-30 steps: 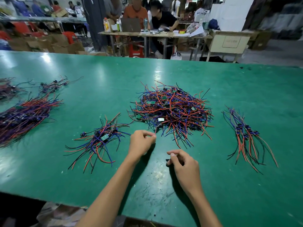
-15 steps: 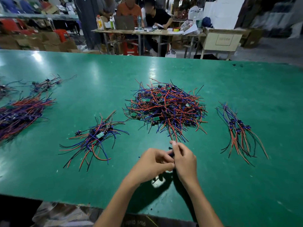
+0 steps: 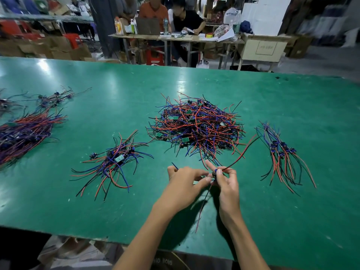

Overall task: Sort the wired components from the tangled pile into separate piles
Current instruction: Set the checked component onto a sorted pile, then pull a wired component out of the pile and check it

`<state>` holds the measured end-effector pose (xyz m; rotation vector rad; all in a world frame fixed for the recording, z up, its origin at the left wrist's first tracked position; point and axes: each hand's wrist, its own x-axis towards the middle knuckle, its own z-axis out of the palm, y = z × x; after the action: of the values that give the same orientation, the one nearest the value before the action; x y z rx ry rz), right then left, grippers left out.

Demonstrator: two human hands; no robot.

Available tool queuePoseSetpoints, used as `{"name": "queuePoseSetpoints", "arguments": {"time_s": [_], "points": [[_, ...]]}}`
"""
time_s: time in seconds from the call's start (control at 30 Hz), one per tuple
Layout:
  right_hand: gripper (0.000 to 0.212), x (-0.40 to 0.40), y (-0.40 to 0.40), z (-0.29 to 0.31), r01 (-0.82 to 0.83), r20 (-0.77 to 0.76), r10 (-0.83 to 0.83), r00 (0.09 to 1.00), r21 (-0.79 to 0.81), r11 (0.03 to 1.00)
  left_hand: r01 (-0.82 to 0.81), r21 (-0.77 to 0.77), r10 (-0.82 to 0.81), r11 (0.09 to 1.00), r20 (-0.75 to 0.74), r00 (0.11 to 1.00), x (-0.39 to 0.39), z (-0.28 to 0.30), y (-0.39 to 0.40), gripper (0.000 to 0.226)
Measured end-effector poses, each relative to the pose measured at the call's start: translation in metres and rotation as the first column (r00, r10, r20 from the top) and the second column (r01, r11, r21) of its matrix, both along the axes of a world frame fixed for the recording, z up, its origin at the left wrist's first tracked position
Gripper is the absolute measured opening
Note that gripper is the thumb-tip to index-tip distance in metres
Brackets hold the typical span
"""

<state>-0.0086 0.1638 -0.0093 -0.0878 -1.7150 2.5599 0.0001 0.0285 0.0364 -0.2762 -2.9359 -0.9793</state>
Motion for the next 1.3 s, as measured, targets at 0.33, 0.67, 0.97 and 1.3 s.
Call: {"name": "queuePoseSetpoints", "arguments": {"time_s": [0.33, 0.67, 0.97, 1.3], "points": [[0.012, 0.001, 0.000, 0.003, 0.200, -0.042, -0.197, 0.979, 0.089, 0.976, -0.227, 0.176, 0.232, 0.958, -0.005, 0.973, 0.006, -0.001, -0.023, 0.012], [0.010, -0.001, 0.000, 0.000, 0.223, -0.025, -0.222, 0.975, 0.041, 0.974, -0.270, -0.035, 0.272, 0.962, 0.089, 0.958, 0.021, 0.017, -0.057, 0.005], [0.018, 0.004, 0.002, 0.001, 0.032, -0.046, -0.027, 0.999, 0.108, 0.994, -0.023, 0.580, -0.181, 0.814, 0.292, 0.939, -0.018, 0.020, -0.017, 0.036], [0.017, 0.007, -0.005, 0.009, 0.203, -0.114, -0.181, 0.977, 0.232, 0.951, -0.158, 0.798, -0.144, 0.582, 0.291, 0.946, -0.010, -0.014, -0.001, 0.014]]}}
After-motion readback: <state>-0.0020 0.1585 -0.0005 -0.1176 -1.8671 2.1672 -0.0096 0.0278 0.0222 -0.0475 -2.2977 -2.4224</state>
